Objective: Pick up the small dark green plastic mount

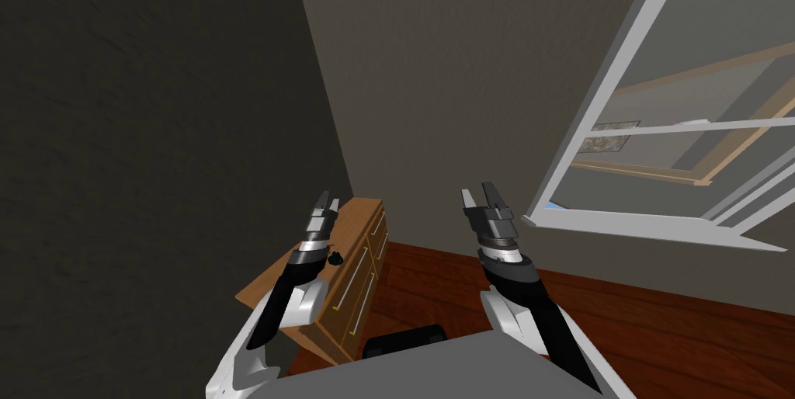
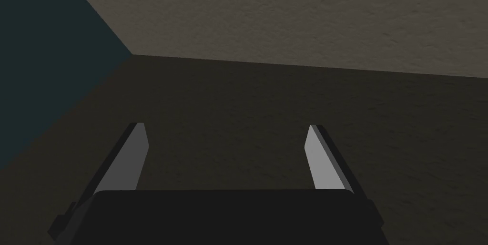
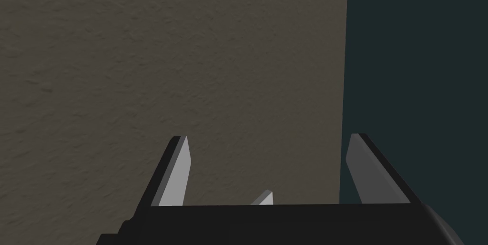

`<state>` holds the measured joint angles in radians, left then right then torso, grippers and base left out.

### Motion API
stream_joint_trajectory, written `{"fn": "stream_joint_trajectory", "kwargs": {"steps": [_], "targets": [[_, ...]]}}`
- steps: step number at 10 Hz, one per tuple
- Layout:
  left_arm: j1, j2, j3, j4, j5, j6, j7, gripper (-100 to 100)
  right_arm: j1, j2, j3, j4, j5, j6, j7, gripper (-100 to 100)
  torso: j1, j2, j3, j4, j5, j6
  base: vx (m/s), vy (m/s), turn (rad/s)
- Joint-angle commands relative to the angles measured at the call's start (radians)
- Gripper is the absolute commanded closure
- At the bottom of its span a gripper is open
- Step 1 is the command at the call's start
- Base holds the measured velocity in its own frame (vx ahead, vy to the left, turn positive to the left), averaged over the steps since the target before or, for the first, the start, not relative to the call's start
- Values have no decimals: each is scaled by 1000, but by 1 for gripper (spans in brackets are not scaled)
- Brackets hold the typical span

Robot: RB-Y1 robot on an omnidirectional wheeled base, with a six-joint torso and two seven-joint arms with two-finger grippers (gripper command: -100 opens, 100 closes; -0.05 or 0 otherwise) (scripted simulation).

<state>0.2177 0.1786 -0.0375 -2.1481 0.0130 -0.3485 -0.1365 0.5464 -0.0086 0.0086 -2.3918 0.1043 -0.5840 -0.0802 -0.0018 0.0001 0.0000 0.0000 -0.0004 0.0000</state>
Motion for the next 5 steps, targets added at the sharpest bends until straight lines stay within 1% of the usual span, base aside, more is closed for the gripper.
{"fn": "stream_joint_trajectory", "kwargs": {"steps": [1,2,3,4,5], "targets": [[-40,8,5,7,0,33,-4,-100,0,0,0,0,0,0,0,0,0,0,0,0,0,0,-5,-21,17],[-71,18,11,47,-1,69,-12,-100,0,0,0,0,0,0,0,0,0,0,0,0,0,0,-9,-19,31],[-96,18,11,47,-1,74,-12,-100,0,0,0,0,0,0,0,0,0,0,0,0,0,0,-8,-18,18],[-132,27,17,90,-1,116,-20,-100,0,0,0,0,0,0,0,0,1,0,0,0,0,0,-8,-26,38],[-154,27,17,90,-1,119,-20,-100,0,0,0,0,0,0,0,0,0,0,0,0,0,0,-8,-22,18]]}}
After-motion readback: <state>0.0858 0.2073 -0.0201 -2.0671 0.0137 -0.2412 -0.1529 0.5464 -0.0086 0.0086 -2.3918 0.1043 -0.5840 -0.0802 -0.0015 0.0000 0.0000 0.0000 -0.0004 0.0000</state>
